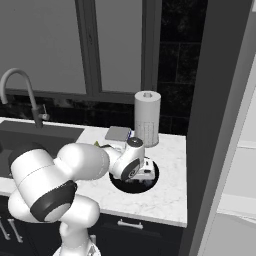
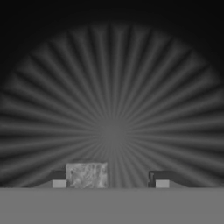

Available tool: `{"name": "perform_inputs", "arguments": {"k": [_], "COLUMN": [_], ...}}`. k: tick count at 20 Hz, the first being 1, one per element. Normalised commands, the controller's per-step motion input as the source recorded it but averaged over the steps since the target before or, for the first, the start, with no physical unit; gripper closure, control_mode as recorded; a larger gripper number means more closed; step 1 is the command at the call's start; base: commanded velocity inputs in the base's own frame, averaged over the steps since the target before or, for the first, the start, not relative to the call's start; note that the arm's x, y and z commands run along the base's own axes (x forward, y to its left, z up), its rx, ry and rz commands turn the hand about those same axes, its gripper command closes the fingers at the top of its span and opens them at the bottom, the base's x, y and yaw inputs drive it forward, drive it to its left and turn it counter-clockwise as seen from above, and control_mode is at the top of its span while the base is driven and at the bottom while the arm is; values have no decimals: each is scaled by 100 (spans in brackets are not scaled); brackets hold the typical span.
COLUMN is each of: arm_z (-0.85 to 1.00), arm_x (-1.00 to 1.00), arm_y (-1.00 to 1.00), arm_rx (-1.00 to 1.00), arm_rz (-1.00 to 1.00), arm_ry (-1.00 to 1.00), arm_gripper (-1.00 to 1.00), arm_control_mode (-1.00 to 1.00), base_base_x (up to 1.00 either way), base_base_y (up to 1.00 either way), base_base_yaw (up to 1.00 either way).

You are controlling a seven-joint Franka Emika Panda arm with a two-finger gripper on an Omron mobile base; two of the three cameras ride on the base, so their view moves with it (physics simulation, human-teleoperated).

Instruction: Grab a lemon wedge from the fridge and one ice cube from the ice bowl, and put them in the glass of lemonade.

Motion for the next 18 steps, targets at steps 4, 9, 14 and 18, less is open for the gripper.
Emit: {"name": "perform_inputs", "arguments": {"k": [4, 9, 14, 18], "arm_z": [0, 0, 12, 48], "arm_x": [0, 0, -7, -7], "arm_y": [0, 0, 0, 0], "arm_rx": [0, 0, 0, 2], "arm_rz": [0, 0, 0, 0], "arm_ry": [0, 0, -3, -12], "arm_gripper": [100, 100, 100, 100], "arm_control_mode": [-100, -100, -100, -100], "base_base_x": [0, 0, 0, 0], "base_base_y": [0, 0, 0, 0], "base_base_yaw": [0, 0, 0, 0]}}
